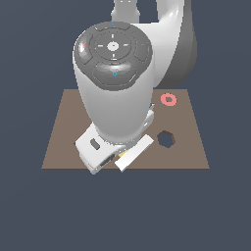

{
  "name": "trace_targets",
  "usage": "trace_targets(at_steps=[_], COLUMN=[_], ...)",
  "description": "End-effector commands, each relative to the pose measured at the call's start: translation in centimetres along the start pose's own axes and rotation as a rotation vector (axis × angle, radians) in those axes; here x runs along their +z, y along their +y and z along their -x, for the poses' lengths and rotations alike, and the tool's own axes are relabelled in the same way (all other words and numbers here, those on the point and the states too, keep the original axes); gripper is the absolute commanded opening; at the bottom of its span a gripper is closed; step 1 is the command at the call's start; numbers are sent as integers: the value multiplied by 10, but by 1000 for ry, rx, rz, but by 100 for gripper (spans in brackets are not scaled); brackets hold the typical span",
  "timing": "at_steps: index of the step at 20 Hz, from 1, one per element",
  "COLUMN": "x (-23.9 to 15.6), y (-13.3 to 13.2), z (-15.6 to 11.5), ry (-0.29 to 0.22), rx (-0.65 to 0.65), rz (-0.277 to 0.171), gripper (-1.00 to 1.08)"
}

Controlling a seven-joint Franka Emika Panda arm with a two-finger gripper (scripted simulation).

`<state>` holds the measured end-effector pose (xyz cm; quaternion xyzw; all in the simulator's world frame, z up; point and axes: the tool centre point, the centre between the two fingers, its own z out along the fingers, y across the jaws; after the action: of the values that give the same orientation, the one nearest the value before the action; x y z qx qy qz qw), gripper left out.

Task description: Insert a designated object into the corresponding slot on a board.

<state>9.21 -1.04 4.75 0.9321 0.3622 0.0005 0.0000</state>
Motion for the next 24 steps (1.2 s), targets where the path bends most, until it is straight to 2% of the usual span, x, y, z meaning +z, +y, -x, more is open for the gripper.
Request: trace_targets(at_steps=[1, 6, 7, 24], x=[7, 18, 18, 17], y=[0, 0, 0, -1], z=[0, 0, 0, 2], ry=[-1, -1, -1, -1], rx=[-2, -5, -5, -30], rz=[-1, 0, 0, 0], gripper=[100, 100, -100, -100])
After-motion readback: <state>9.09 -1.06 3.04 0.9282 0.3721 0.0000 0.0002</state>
